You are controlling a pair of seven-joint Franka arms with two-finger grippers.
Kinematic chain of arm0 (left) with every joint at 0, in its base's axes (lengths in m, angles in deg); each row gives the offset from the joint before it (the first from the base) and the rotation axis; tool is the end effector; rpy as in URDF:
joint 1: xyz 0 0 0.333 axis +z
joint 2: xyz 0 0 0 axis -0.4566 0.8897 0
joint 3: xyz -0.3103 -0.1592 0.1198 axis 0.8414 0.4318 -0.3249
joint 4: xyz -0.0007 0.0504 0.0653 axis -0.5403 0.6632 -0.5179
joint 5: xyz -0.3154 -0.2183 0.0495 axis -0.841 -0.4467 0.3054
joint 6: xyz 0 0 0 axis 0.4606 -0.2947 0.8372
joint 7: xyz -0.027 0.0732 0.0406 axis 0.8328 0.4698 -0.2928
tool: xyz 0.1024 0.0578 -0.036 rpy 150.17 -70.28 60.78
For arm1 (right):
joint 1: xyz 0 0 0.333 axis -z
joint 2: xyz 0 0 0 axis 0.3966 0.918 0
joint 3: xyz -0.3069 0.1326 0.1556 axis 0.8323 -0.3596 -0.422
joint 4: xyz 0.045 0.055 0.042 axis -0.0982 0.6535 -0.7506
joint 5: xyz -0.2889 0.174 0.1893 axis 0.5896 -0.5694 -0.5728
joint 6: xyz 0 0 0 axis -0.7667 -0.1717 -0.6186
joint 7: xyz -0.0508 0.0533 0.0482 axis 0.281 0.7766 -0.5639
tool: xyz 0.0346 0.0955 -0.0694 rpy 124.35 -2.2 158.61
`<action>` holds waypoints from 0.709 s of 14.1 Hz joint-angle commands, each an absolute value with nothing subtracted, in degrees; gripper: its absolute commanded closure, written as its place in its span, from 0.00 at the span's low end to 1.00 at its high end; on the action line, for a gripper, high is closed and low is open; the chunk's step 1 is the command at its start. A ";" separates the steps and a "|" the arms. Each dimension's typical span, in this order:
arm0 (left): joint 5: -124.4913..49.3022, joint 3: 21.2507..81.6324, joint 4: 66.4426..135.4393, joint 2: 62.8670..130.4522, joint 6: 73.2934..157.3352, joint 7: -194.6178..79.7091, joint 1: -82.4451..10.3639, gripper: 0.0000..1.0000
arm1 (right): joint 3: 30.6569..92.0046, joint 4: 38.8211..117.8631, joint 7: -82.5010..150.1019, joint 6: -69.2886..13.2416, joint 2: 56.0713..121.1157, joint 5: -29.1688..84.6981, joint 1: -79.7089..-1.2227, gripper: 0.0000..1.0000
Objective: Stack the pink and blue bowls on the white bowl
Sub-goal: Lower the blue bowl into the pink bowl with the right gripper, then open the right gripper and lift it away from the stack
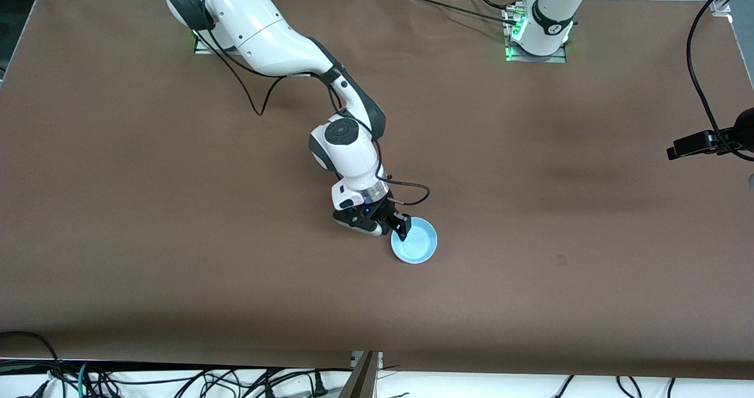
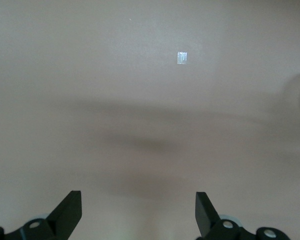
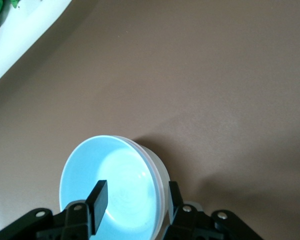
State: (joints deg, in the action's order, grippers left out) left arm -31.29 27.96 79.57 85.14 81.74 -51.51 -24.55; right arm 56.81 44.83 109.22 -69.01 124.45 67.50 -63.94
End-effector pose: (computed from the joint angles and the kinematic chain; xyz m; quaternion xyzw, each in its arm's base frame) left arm 0.6142 0.0708 0.6034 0.9944 0.0712 -0.0765 0.0171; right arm 0.6550 0.5521 0.2442 -0.9336 0.2311 -0.1738 0.2115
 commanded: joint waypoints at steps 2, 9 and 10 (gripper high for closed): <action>-30.27 28.11 79.36 85.01 81.82 -50.30 -24.35 0.00 | 57.64 42.78 109.06 -66.14 124.29 68.39 -63.19 0.43; -30.27 28.11 79.36 85.10 81.82 -50.30 -24.44 0.00 | 48.87 38.03 108.44 -49.37 116.13 67.51 -54.24 0.43; -30.27 28.11 79.36 85.10 81.82 -50.30 -24.44 0.00 | 46.85 38.03 108.18 -45.68 114.10 67.51 -51.87 0.43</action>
